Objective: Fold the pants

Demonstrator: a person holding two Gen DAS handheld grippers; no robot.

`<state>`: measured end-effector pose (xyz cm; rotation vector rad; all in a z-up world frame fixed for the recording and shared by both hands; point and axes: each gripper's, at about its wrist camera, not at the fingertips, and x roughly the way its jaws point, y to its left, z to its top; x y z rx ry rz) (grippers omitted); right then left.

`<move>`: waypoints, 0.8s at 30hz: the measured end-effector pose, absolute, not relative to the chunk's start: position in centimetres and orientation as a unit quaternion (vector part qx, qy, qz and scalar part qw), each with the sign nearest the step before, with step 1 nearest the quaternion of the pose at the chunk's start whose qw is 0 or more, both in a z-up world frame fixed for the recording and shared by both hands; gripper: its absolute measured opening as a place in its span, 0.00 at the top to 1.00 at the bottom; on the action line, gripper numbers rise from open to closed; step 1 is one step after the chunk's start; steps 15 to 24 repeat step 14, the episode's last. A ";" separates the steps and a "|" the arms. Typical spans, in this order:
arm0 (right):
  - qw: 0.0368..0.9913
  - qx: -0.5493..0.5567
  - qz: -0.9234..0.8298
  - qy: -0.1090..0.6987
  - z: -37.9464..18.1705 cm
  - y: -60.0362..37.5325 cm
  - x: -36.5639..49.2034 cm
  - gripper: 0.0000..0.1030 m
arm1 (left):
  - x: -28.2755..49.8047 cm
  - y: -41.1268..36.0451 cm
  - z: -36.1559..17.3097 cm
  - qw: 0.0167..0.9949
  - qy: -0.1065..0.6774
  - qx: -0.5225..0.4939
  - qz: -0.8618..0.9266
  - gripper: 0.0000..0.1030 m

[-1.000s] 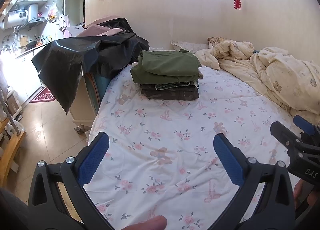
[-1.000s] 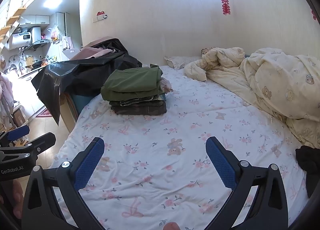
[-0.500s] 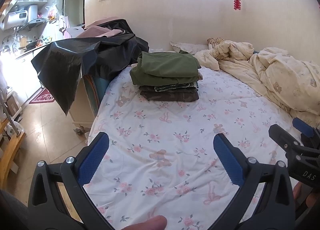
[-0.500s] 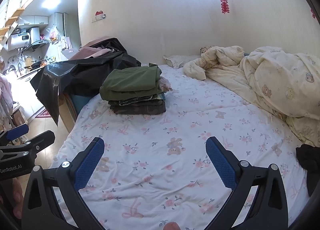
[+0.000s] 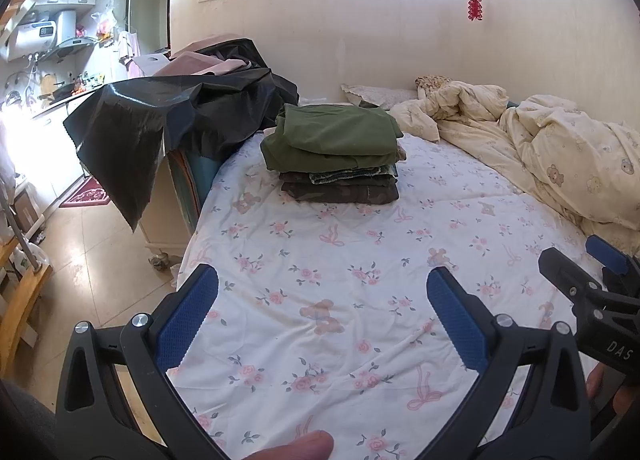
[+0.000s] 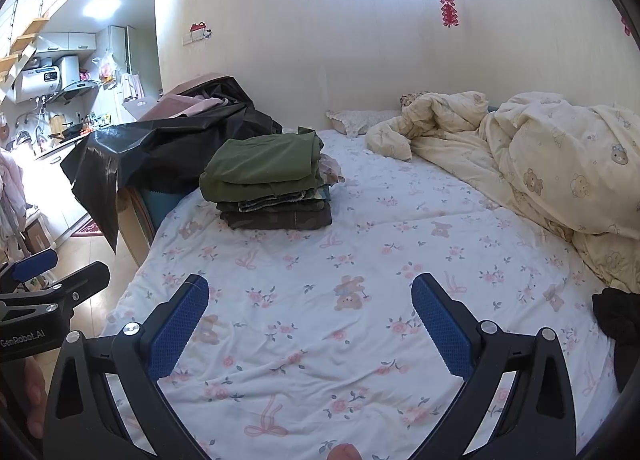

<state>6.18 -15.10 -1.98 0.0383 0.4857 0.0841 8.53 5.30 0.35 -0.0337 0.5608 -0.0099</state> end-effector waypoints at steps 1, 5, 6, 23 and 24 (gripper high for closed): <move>0.970 0.019 0.042 0.240 -2.0 -15.1 6.2 0.00 | 8.5 5.3 0.4 0.961 0.276 -0.017 -0.005 0.00; 0.970 0.019 0.041 0.240 -2.0 -15.1 6.2 0.00 | 8.5 5.4 0.4 0.961 0.277 -0.017 -0.006 0.00; 0.970 0.019 0.041 0.241 -2.0 -15.1 6.2 0.00 | 8.5 5.4 0.4 0.961 0.277 -0.017 -0.005 0.00; 0.969 0.023 0.042 0.241 -1.8 -15.2 6.1 0.00 | 8.5 5.6 0.4 0.960 0.279 -0.020 -0.008 0.00; 0.969 0.023 0.042 0.241 -1.8 -15.2 6.1 0.00 | 8.5 5.6 0.4 0.960 0.279 -0.020 -0.008 0.00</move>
